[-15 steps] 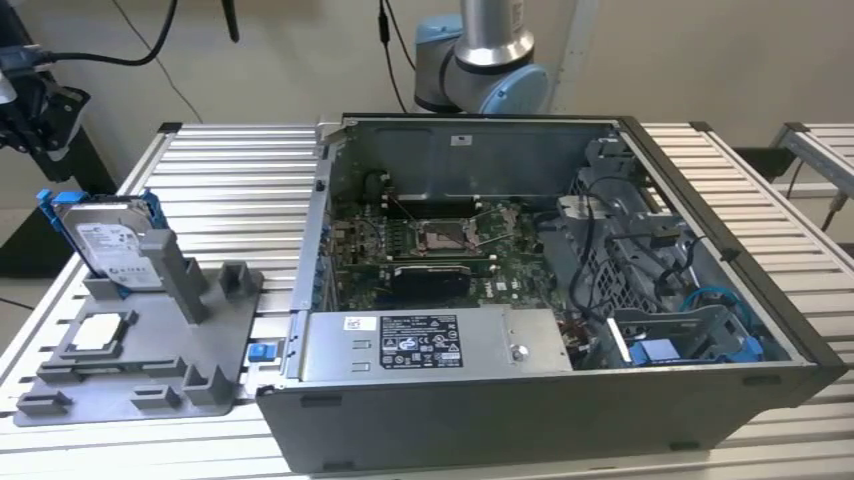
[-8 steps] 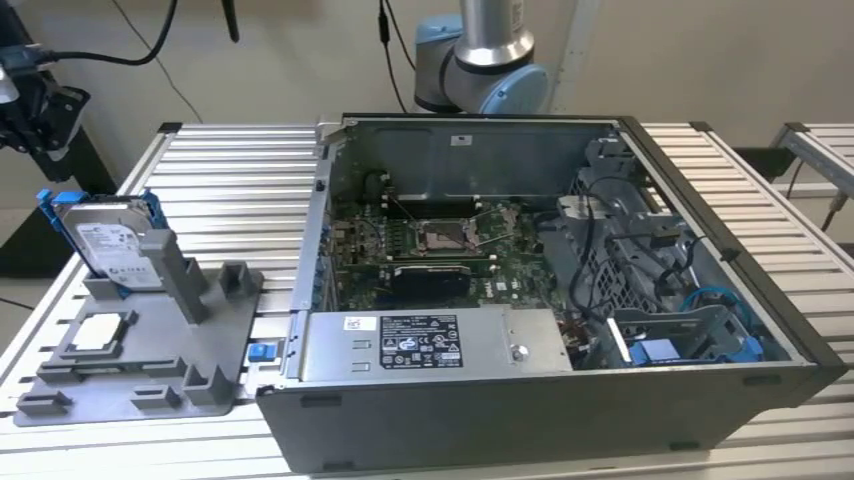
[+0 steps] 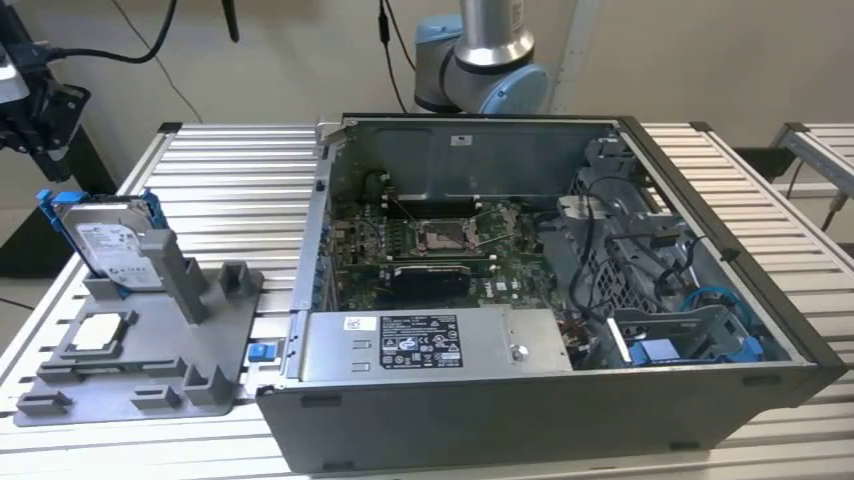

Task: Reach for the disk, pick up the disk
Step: 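Pick up the disk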

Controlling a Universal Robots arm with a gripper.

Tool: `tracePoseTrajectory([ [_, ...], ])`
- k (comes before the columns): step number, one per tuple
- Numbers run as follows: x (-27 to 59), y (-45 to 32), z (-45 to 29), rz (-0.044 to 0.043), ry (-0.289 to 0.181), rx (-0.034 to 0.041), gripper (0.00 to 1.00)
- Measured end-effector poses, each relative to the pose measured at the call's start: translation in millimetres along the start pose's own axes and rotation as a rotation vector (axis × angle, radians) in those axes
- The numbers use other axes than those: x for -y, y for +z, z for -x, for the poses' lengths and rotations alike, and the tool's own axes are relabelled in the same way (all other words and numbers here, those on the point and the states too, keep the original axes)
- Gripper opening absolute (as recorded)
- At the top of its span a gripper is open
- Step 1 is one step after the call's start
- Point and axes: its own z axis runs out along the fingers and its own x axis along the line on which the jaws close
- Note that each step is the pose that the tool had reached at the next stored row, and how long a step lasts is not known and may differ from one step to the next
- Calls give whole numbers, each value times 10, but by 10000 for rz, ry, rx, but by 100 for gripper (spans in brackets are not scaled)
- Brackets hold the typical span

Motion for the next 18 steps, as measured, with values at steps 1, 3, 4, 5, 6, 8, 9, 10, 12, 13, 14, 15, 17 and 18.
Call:
tracePoseTrajectory([
  [1,0,0,0,0,-128,-5,0],
  [3,0,0,0,0,-416,-15,0],
  [4,0,0,0,0,-577,-22,0],
  [5,0,0,0,0,-733,-28,0],
  [6,0,0,0,-1,-903,-35,0],
  [8,0,0,0,-1,-1254,-48,0],
  [9,0,0,0,-1,-1437,-55,0],
  [10,0,0,0,-1,-1618,-62,0],
  [12,0,0,0,-1,-1994,-77,0],
  [13,0,0,0,-2,-2175,-83,0],
  [14,0,0,0,-1,-2353,-90,0],
  [15,0,0,0,-1,-2529,-97,0],
  [17,0,0,0,-2,-2894,-111,0],
  [18,0,0,0,-1,-3083,-118,0],
])
